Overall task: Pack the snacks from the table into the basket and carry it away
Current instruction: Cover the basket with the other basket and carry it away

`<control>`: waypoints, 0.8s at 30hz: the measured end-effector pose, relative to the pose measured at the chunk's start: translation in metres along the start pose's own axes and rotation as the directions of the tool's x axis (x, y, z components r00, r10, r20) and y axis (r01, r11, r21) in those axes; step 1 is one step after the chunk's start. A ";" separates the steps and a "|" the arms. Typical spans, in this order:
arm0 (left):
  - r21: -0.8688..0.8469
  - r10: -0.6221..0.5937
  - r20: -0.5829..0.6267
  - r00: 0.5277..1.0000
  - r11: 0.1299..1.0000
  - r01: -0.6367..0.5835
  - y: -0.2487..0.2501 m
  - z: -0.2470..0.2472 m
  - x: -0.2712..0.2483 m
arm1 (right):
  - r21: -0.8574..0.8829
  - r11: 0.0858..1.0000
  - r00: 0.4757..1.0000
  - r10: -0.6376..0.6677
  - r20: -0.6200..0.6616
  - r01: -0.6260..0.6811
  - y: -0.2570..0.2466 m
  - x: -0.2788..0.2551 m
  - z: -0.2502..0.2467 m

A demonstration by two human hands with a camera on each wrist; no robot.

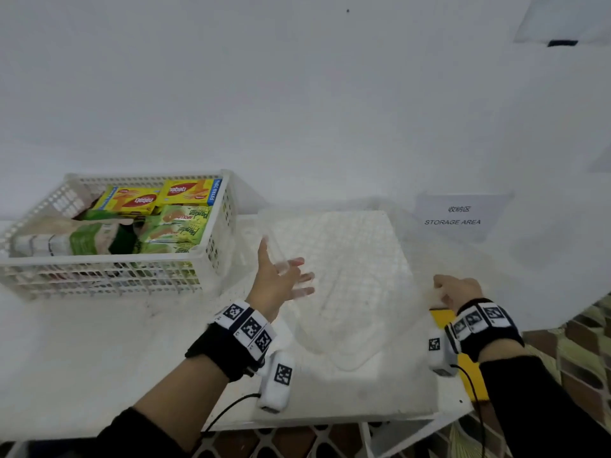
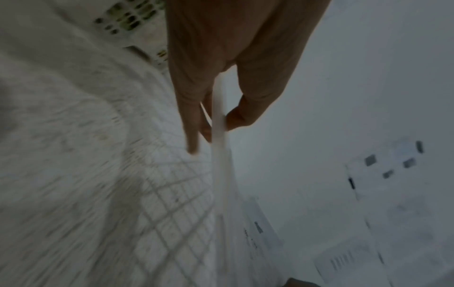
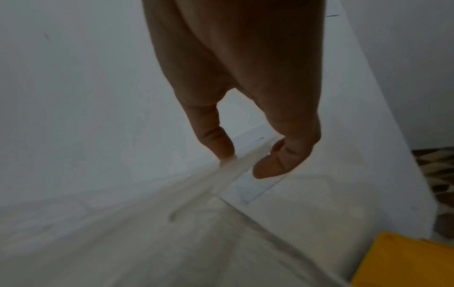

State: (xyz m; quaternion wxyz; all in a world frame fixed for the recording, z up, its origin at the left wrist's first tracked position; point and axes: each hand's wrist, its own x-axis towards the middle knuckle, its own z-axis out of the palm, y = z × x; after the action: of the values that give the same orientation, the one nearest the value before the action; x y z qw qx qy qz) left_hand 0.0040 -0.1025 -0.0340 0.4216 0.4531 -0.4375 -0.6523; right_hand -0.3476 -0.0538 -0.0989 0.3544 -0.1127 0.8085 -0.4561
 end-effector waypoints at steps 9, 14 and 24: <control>0.098 0.308 0.047 0.950 0.945 -0.311 0.109 -0.131 0.002 | 0.473 0.849 0.969 -0.241 -0.049 0.235 -0.044 -0.078 0.052; 0.165 0.319 -0.166 0.933 0.942 -0.293 0.148 -0.249 0.014 | 0.464 0.826 0.914 -0.397 0.079 0.319 -0.064 -0.141 0.142; 0.358 0.059 -0.033 0.998 0.933 -0.044 0.202 -0.451 0.020 | 0.478 0.797 0.895 -0.442 0.048 0.368 -0.095 -0.252 0.325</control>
State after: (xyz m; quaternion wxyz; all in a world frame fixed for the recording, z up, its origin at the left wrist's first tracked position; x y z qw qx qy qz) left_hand 0.4637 -0.2599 0.0611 0.3586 0.5244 -0.5512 -0.5408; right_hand 0.0412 -0.1931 -0.0113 0.3272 -0.2326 0.6043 -0.6882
